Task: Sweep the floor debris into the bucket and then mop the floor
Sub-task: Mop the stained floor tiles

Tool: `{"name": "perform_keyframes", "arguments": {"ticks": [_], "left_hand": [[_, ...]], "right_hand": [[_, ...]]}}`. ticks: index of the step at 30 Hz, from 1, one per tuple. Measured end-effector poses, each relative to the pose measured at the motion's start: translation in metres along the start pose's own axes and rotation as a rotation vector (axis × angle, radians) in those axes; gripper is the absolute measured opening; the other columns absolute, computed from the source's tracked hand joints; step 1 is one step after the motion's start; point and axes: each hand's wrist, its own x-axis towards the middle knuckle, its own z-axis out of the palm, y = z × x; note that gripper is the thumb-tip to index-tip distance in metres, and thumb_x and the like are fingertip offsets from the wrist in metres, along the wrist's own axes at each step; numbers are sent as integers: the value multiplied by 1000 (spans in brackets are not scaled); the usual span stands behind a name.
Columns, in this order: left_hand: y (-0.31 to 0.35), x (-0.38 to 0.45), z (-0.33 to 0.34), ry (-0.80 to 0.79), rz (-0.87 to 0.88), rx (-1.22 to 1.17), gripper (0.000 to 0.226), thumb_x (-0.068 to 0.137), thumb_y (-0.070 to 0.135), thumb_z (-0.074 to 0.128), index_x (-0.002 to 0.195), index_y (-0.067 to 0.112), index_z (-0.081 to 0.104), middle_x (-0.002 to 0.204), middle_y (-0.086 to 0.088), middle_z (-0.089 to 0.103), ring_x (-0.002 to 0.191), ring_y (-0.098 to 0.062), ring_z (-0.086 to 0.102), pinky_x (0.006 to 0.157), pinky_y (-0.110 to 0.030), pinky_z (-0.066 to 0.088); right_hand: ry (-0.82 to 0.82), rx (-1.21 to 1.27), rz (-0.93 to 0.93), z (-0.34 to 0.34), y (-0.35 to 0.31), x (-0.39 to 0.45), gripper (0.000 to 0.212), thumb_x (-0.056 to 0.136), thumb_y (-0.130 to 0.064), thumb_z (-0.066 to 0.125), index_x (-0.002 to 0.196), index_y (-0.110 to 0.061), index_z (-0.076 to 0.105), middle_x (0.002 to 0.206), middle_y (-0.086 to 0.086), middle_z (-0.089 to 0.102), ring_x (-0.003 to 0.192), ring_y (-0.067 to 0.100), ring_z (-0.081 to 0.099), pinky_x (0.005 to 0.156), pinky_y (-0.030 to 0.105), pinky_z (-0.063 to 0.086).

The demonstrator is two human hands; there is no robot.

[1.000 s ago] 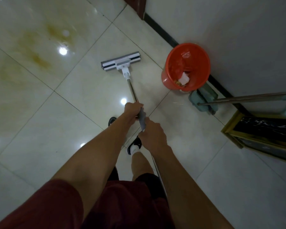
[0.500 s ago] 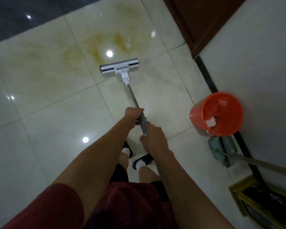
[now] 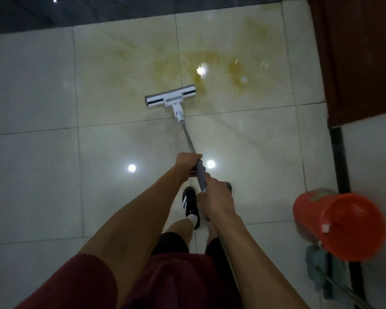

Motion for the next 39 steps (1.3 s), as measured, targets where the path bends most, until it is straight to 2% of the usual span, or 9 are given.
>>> {"name": "perform_keyframes", "arguments": {"ticks": [6,11,15,18,23,28,30,34,39], "left_hand": [[43,11,-33,64,-5,-113,18,93,13,69,93,-3,64,99,-24,68,87,-38,67,74,-48,60],[66,27,-55,123,-46,-211,31,95,16,67,114,-7,62,112,-24,68,103,-40,68,87,-52,59],[88,47,-75,159,-64,-320,27,96,16,65,112,-6,61,110,-23,69,104,-41,68,90,-56,57],[108,69,-98,152,-98,-372,33,96,19,64,117,-6,59,115,-22,68,107,-41,67,93,-56,55],[136,119,-144,150,-91,-424,37,96,21,65,121,-5,58,114,-22,69,90,-35,70,71,-46,60],[178,128,-194,113,-130,-525,14,97,8,60,90,-4,55,114,-26,65,110,-42,63,103,-55,49],[187,134,-209,108,-128,-598,12,98,2,56,88,-4,55,92,-19,61,94,-35,60,98,-54,51],[215,149,-237,147,-66,-652,17,95,-1,60,78,-2,60,73,-15,60,63,-28,59,58,-37,57],[268,186,-288,203,10,-611,11,93,1,65,85,-5,64,75,-17,63,60,-28,61,54,-35,58]], "right_hand": [[-91,-190,-66,-29,-47,40,37,98,-6,50,135,-6,51,127,16,62,113,28,62,85,32,48],[-178,-251,-56,-37,-77,73,41,103,-11,48,143,-8,45,139,16,55,125,28,56,102,33,43],[-63,-260,-220,-52,-101,87,43,97,-14,48,139,-23,45,114,11,62,101,30,61,75,36,46],[-126,-245,-173,-44,-129,120,40,100,-13,51,140,-21,47,124,10,62,107,27,61,87,36,47],[-125,-221,-133,-31,-186,163,39,100,-15,54,139,-11,50,128,13,62,114,28,62,94,32,48],[-80,-199,-177,-21,-246,183,33,96,-12,50,129,-18,53,106,11,64,92,27,62,73,31,45],[-102,-218,-126,-16,-267,190,29,98,-12,52,127,-12,56,113,11,66,100,25,64,78,27,44],[-85,-219,-109,-16,-312,212,33,99,-12,55,132,-11,55,113,11,68,97,21,64,77,22,44],[-38,-183,-142,-14,-380,255,31,97,-10,60,127,-6,58,106,14,69,92,23,66,78,25,49]]}}
